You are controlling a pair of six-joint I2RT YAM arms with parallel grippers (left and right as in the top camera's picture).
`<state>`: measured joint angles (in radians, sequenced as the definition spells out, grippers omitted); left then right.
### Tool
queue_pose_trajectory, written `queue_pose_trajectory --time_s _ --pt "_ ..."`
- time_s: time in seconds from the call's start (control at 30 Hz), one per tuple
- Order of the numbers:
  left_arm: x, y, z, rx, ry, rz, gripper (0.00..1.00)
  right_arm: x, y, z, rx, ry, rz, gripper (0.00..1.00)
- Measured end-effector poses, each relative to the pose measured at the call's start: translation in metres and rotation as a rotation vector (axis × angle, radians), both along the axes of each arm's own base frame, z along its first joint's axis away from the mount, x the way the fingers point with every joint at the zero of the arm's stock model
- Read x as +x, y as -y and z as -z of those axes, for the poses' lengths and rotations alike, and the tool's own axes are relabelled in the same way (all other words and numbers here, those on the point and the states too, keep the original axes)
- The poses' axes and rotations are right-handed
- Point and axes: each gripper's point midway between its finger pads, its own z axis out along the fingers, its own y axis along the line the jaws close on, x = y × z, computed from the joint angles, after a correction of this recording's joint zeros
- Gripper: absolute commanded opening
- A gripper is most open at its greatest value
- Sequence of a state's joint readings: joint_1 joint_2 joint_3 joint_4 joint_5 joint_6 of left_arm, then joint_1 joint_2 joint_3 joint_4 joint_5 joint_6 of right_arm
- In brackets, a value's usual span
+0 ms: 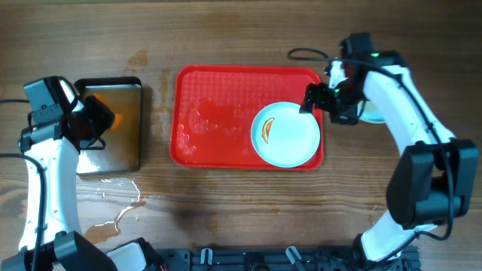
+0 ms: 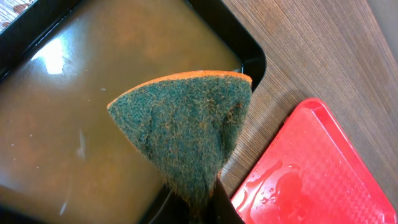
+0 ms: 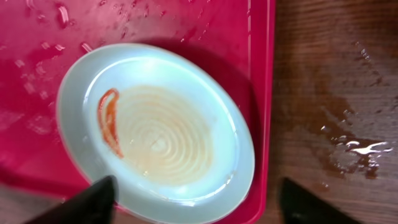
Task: Clean dirty plates on tray and stack at the side
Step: 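Grasp the last sauce-smeared plate rim with right gripper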
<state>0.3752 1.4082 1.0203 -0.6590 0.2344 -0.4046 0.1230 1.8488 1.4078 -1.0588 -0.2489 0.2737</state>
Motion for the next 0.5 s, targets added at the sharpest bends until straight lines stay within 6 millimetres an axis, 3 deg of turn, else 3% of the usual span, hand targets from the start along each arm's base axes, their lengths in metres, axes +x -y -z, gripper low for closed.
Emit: queue_pose_trajectory --time_s 0.13,0.2,0.27,0.5 --pt "0.0 0.0 0.0 0.0 0.0 0.0 0.04 0.029 0.001 0.012 -0.097 0.161 -0.081 0.72" --pt "0.0 0.0 0.0 0.0 0.0 0.0 0.04 0.036 -0.003 0.017 -0.092 0.22 -0.163 0.69" --pt "0.0 0.0 0.0 0.0 0.0 0.0 0.04 0.035 -0.004 0.024 -0.093 0.244 -0.241 0.62" --pt "0.002 -0.001 -0.001 0.003 0.007 0.0 0.04 0.017 -0.007 0.034 -0.072 0.209 -0.37 0.62"
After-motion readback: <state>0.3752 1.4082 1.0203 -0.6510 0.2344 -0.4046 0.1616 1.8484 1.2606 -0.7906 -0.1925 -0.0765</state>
